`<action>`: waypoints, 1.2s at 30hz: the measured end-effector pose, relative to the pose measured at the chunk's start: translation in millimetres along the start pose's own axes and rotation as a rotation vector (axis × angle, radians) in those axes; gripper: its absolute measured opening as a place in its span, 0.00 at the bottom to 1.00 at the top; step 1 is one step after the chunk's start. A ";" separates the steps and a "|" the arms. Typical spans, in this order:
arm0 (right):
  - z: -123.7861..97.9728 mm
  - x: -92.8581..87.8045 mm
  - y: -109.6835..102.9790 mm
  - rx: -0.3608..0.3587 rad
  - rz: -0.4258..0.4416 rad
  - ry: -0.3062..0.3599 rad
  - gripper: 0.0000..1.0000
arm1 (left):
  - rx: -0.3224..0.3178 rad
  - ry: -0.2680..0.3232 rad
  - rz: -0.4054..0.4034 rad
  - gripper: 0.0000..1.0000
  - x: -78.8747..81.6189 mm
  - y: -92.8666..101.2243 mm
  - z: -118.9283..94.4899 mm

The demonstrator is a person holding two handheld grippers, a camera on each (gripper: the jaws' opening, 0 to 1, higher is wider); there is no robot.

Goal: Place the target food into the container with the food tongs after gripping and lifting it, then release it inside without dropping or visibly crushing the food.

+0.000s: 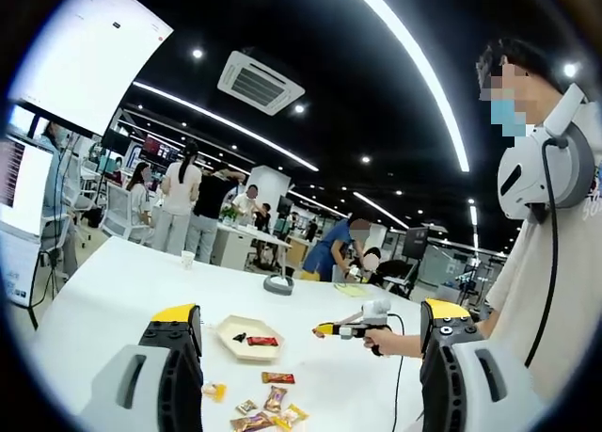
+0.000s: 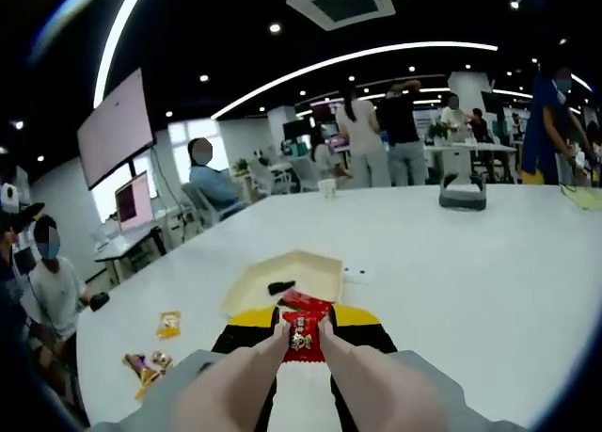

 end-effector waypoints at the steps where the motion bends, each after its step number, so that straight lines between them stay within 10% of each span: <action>1: -0.6 3.6 -0.3 0.000 -0.004 0.004 0.20 | 0.004 0.002 -0.003 0.97 -0.1 -1.2 -2.0; 36: -1.5 88.4 -70.5 0.101 -0.083 0.129 0.19 | 0.046 0.040 -0.034 0.97 -5.0 -11.2 -28.7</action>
Point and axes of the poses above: the point that each gripper's makers call its tool centre point, and the gripper's own axes: z roughly forward along the fingers, y roughly to its right, x roughly out of its top, the point moved 4 cm from there along -z, roughly backward along the fingers, and after that the axes turned 13 degrees about -y, right-handed, at the moved point
